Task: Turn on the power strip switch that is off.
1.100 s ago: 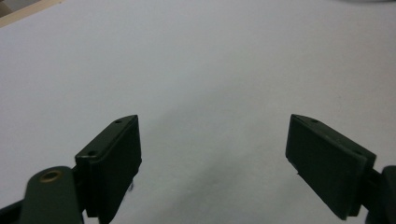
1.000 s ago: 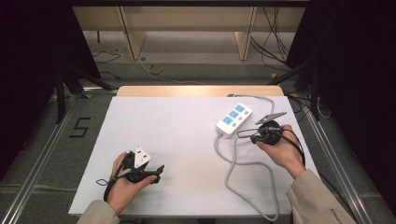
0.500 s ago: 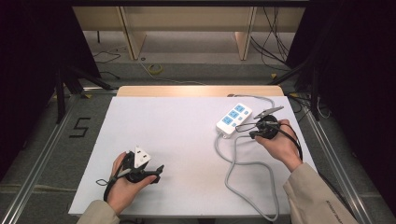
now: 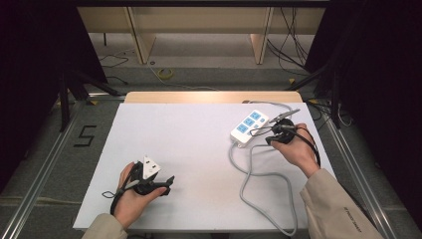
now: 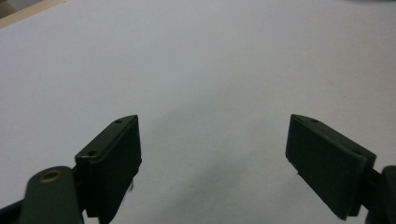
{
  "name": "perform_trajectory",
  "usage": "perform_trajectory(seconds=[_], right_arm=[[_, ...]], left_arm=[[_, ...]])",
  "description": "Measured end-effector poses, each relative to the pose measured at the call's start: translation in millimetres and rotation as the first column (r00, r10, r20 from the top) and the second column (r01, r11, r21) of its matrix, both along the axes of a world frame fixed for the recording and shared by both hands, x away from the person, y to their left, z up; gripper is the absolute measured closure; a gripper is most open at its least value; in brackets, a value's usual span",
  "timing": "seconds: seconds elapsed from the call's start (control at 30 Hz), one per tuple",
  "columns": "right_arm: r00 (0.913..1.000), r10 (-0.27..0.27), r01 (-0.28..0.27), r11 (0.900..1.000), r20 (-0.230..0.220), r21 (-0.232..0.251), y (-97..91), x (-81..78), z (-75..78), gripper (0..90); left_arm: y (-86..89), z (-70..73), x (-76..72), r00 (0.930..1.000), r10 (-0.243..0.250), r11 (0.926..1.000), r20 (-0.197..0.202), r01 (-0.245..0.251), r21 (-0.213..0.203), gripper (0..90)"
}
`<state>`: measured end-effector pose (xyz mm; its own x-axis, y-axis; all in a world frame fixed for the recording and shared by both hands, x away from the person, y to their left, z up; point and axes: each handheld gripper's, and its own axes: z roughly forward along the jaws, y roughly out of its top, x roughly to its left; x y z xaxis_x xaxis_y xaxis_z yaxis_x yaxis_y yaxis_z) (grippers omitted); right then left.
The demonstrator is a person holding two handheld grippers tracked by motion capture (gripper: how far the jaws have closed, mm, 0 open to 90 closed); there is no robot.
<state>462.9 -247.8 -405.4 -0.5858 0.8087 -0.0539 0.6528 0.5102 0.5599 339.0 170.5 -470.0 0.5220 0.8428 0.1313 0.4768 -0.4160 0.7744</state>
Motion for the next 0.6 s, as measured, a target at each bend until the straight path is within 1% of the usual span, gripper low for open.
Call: perform_trajectory(seconds=[0.6], right_arm=[[0.9998, -0.017, 0.017, 0.9998, -0.008, -0.014, 1.7, 17.0, -1.9, 90.0]], left_arm=[[0.6, 0.0, -0.1, 1.0000, 0.001, 1.0000, -0.001, -0.001, 0.001, 17.8]])
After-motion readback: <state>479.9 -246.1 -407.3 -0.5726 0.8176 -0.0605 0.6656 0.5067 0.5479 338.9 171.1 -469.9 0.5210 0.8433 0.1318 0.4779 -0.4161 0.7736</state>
